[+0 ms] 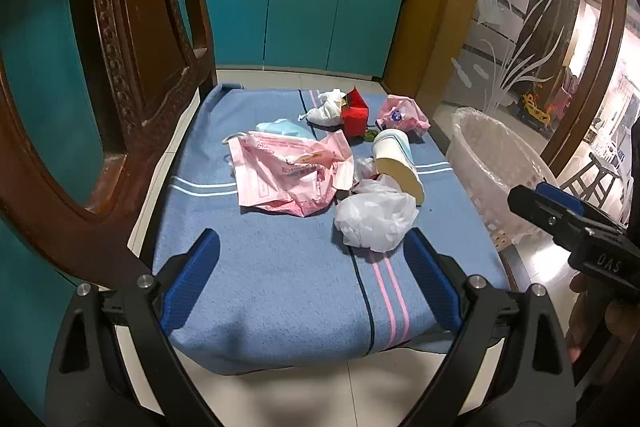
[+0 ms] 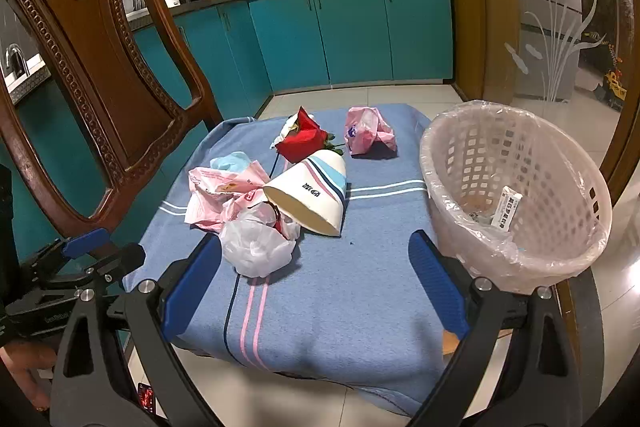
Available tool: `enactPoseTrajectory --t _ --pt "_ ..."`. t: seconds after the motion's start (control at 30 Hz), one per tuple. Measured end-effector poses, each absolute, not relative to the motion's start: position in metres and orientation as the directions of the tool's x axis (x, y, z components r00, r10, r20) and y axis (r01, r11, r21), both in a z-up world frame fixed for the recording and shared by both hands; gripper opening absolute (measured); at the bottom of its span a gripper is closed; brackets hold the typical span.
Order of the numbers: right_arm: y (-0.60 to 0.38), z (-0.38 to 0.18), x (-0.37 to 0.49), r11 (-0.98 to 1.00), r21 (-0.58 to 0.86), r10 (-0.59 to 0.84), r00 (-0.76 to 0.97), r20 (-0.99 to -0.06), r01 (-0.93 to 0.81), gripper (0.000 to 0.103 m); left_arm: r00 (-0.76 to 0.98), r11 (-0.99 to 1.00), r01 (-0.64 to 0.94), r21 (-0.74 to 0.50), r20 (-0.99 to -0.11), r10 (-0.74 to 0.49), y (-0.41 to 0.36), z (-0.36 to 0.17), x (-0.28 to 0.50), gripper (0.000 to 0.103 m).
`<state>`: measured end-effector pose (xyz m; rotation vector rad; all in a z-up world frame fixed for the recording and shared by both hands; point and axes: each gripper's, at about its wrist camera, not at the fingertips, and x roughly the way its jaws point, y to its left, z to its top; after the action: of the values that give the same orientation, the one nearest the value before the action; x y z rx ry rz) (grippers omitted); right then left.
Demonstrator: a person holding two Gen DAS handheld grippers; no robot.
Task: Collect trash
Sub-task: 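Bring both grippers back over the chair seat, then grasp the large pink wrapper with the left gripper while the right gripper grasps the white plastic bag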
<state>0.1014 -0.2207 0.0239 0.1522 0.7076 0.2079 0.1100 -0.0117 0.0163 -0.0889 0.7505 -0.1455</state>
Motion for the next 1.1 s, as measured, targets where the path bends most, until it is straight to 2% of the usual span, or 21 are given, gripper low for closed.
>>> enactPoseTrajectory --t 0.87,1.1 --pt "-0.223 0.022 0.103 0.969 0.203 0.239 0.738 -0.630 -0.141 0.093 0.709 0.986 0.117 -0.116 -0.686 -0.165 -0.018 0.011 0.111 0.093" --pt "-0.209 0.005 0.114 0.965 0.210 0.258 0.702 -0.664 -0.156 0.093 0.723 0.987 0.099 -0.128 -0.672 -0.160 -0.011 0.017 0.110 0.093"
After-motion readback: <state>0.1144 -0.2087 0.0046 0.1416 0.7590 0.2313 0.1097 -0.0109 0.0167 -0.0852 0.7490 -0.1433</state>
